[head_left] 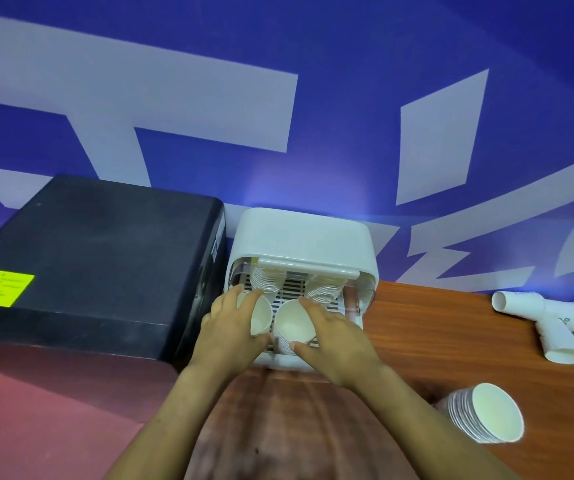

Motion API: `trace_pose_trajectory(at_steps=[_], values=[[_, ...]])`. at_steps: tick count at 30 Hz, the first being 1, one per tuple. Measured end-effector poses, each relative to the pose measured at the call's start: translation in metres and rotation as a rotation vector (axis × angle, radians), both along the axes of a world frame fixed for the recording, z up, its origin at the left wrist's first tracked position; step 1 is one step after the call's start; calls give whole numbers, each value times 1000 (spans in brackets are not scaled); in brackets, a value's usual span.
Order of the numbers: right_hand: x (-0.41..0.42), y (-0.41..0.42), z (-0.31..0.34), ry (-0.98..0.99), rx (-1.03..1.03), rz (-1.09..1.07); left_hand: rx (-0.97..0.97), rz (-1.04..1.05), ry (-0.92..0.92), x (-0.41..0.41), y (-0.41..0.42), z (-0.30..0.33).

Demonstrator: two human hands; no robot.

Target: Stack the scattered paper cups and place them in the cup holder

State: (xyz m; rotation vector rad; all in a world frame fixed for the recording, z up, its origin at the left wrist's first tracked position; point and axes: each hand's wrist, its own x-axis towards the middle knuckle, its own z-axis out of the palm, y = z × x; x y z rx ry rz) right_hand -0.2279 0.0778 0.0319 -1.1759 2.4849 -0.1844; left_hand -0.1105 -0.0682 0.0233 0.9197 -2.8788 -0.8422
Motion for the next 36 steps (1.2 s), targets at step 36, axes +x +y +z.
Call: trace_pose_trajectory(at_steps=[36], values=[[-82,474,65,-63,-210,-269,15,-286,129,-81,434,77]])
